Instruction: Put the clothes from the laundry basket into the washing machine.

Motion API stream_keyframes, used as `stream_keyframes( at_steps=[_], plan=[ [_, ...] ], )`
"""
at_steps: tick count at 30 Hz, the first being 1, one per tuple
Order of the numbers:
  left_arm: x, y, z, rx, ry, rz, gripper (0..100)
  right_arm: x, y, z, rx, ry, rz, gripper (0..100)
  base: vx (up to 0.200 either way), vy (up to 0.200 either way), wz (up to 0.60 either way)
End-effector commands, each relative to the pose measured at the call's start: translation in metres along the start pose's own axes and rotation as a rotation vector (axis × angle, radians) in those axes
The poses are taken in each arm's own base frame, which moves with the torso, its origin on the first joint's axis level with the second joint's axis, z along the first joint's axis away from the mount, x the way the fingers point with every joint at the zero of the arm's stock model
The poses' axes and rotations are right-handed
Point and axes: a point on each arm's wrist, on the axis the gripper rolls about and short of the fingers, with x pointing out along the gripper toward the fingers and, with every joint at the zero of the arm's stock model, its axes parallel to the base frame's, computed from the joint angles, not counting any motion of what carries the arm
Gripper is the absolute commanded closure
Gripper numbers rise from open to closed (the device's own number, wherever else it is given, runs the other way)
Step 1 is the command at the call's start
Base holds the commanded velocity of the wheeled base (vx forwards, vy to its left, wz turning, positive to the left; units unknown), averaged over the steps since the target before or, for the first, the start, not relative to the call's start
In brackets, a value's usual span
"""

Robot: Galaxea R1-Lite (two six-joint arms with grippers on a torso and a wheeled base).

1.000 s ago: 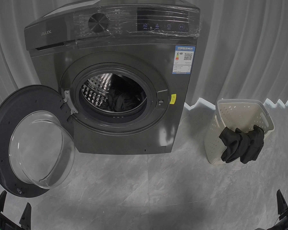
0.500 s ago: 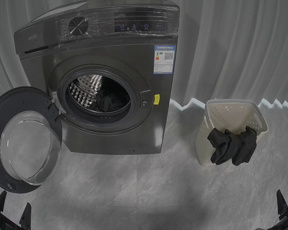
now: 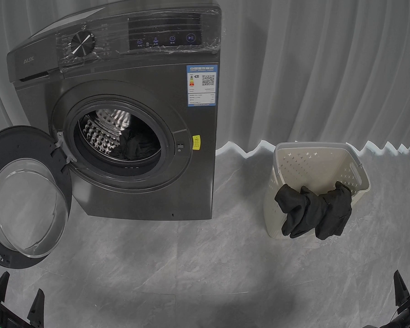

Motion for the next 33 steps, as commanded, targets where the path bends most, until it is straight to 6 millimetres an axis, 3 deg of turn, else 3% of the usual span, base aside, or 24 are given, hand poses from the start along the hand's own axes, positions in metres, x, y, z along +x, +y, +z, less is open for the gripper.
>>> stream_keyframes(
  at_steps=[1,5,14,33],
  plan=[
    [0.0002,0.0,-0.0052,0.0,0.003,0.0,0,0.0001,0.0,-0.0052,0.0,0.003,0.001,0,0.0,-0.2,0.0],
    [0.0002,0.0,-0.0052,0.0,0.003,0.001,0,0.0001,0.0,-0.0052,0.0,0.003,0.001,0,0.0,-0.2,0.0],
    [0.0002,0.0,-0.0052,0.0,0.003,0.001,0,0.0001,0.0,-0.0052,0.0,0.003,-0.001,0,0.0,0.0,0.0],
    [0.0002,0.0,-0.0052,0.0,0.003,0.0,0,0.0001,0.0,-0.0052,0.0,0.003,0.001,0,0.0,-0.189,0.0]
  ],
)
